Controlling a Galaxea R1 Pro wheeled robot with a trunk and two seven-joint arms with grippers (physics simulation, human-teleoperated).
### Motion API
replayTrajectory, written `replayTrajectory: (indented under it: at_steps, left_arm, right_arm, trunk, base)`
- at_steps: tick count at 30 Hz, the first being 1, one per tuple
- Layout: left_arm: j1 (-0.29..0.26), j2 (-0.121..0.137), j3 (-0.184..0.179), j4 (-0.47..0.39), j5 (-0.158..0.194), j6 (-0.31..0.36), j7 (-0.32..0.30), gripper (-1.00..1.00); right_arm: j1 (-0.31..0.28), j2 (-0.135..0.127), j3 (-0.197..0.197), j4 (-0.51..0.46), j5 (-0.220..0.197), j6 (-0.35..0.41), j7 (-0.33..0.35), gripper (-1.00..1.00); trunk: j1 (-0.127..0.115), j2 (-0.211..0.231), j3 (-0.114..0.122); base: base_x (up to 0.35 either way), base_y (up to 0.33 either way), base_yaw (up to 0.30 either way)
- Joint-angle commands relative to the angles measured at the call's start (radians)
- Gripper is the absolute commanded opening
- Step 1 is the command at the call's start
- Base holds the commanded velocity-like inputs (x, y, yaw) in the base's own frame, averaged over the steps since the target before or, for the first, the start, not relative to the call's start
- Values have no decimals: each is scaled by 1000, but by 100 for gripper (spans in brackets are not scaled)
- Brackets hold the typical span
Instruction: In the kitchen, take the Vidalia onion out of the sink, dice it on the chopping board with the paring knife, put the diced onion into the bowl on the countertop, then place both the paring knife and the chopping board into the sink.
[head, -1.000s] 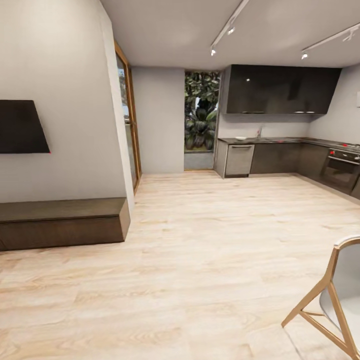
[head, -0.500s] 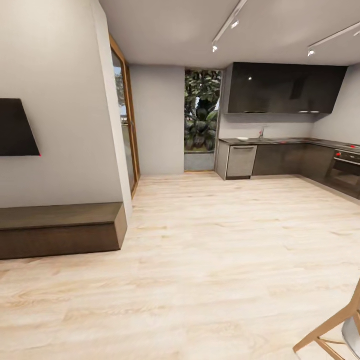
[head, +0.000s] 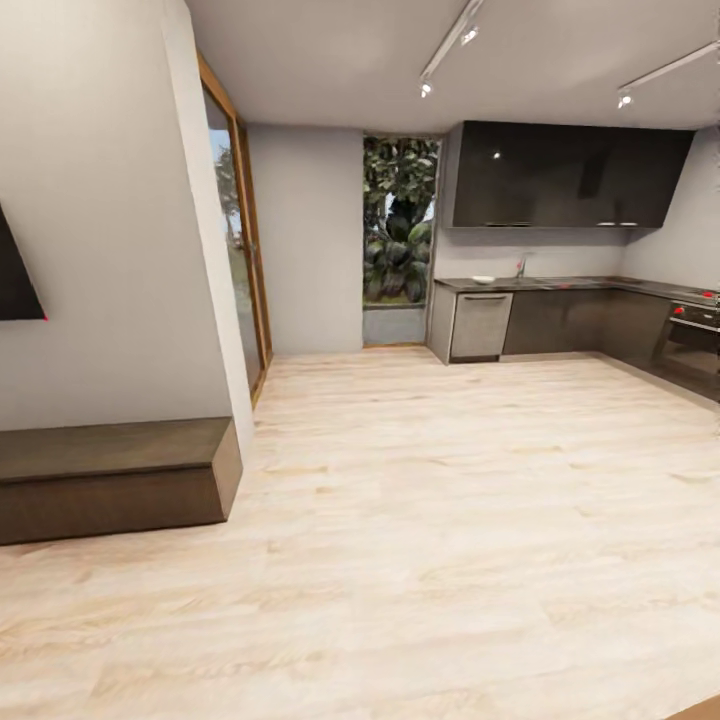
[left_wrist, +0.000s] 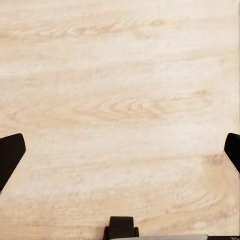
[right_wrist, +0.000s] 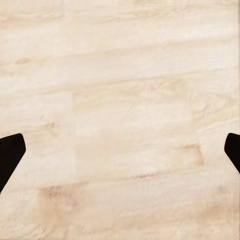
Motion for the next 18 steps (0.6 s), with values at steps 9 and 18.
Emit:
replayTrajectory:
  at_steps: [9,18]
  left_arm:
    - [0,0,1,-1,1,-2,0,100]
    - [0,0,1,-1,1,-2,0,100]
  right_arm:
    - [0,0,0,1,0,-3,0,100]
    - [-1,0,0,1,0,-3,-1,100]
  trunk:
    - [1,0,-1]
    - [1,0,-1]
  base:
    - [345,0,-180]
    - [345,0,-71]
